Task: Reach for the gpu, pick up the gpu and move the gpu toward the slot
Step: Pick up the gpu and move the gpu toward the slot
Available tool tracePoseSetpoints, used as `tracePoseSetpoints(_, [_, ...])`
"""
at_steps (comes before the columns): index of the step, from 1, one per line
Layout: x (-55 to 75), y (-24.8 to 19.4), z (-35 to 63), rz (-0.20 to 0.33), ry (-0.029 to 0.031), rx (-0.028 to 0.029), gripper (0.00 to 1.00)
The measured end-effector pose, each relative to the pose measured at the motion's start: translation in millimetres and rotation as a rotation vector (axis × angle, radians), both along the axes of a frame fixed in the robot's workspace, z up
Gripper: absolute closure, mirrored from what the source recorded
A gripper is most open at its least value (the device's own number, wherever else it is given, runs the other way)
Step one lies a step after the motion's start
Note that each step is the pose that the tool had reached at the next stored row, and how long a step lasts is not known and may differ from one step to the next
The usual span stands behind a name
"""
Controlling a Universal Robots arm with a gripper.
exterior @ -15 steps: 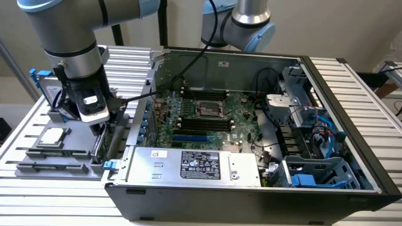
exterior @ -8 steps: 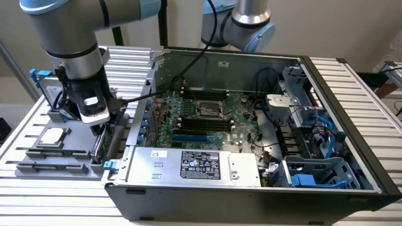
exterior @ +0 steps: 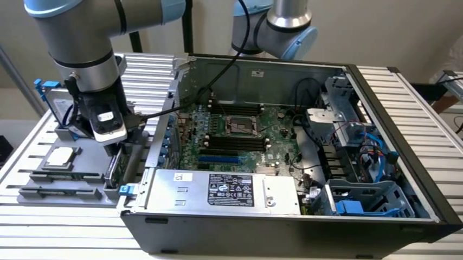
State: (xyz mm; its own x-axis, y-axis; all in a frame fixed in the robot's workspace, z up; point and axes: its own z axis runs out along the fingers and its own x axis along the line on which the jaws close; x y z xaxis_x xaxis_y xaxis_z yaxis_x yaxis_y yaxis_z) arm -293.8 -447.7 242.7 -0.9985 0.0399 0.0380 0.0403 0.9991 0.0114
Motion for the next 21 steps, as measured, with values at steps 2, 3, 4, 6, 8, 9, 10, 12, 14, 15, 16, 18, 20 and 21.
tracePoseSetpoints(2, [0.0, 0.3, -0.3, 0.000, 0.0002, -0.0002, 0.73])
tracePoseSetpoints(3, [0.1, 0.5, -0.4, 0.000, 0.0003, -0.0003, 0.73])
tracePoseSetpoints(4, [0.3, 0.6, -0.6, 0.000, 0.0002, -0.0003, 0.73])
tracePoseSetpoints(6, [0.4, 0.8, -0.8, 0.000, 0.0003, -0.0002, 0.73])
tracePoseSetpoints(8, [0.4, 0.9, -0.8, 0.000, 0.0004, -0.0001, 0.73])
tracePoseSetpoints(9, [0.4, 0.9, -0.9, 0.000, 0.0004, 0.0000, 0.73])
tracePoseSetpoints(10, [0.4, 0.9, -0.9, 0.000, 0.0005, -0.0001, 0.73])
tracePoseSetpoints(12, [0.4, 0.9, -0.9, 0.000, 0.0004, 0.0000, 0.73])
tracePoseSetpoints(14, [0.4, 0.9, -0.8, 0.000, 0.0010, 0.0001, 0.73])
tracePoseSetpoints(15, [0.4, 0.9, -0.7, 0.000, 0.0013, 0.0008, 0.73])
tracePoseSetpoints(16, [0.5, 1.0, -0.4, 0.000, 0.0014, 0.0020, 0.73])
tracePoseSetpoints(18, [0.5, 1.0, 1.0, 0.000, 0.0030, 0.0040, 0.73])
tracePoseSetpoints(20, [0.4, 0.9, 3.0, 0.000, 0.0057, 0.0055, 0.73])
tracePoseSetpoints(21, [0.4, 0.9, 4.2, 0.000, 0.0072, 0.0063, 0.73])
